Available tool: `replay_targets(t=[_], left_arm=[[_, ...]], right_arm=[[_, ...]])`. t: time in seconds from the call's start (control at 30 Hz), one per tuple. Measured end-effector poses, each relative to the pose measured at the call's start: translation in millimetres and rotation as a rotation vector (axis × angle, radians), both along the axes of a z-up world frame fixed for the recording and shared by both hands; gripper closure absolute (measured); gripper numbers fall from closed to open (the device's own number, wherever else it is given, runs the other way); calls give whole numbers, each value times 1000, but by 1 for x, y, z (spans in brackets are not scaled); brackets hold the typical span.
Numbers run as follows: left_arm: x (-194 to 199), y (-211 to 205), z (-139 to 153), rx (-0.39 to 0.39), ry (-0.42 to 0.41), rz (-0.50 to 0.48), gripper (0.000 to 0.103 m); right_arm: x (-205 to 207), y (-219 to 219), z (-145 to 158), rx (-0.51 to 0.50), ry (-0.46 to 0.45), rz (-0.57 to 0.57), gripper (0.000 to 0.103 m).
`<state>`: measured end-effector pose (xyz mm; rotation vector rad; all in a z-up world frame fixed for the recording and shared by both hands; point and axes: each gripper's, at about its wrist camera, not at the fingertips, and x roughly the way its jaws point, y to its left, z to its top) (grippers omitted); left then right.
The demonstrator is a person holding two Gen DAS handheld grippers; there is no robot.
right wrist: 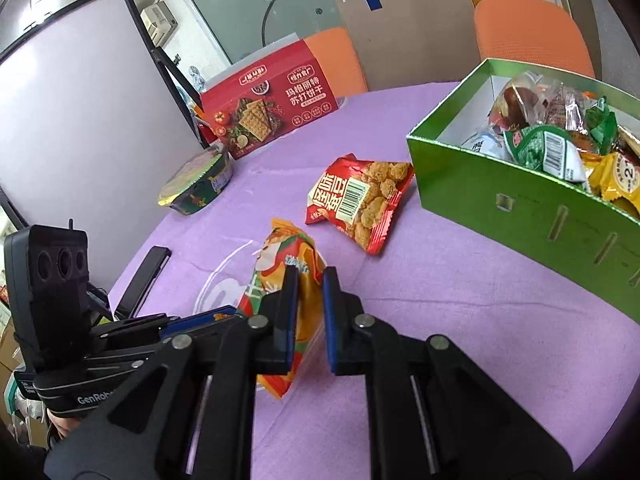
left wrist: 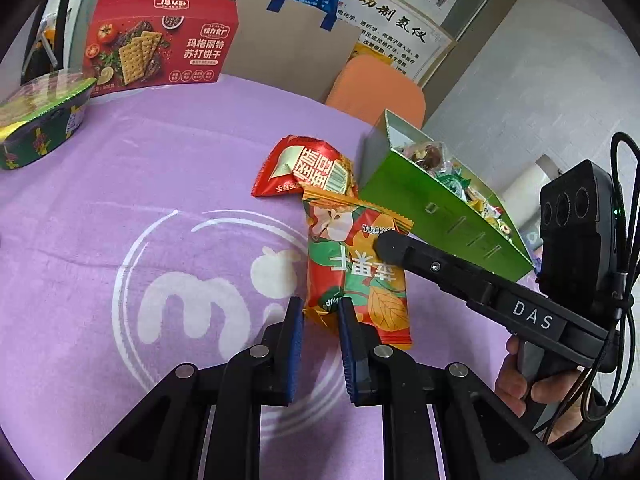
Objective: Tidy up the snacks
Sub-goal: 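Carry the chip bag into the green box and open the left tool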
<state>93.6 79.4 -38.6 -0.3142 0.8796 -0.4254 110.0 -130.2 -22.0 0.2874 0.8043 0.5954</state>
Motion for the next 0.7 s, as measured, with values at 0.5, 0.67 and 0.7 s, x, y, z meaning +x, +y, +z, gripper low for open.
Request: replay_targets(t=[0.5,0.67,0.7], left_arm=[[24,-80,76,-14,-161,-144,87],[45,-132,93,-5,-191,-238,87],[49,-141,95,-3,-195,-254,87]], right_arm=[[-7,-98,69,44,-186,-231,90],[1,-141,74,50,-198,-328,90],[3,-150,74,53,-197,-350,90]])
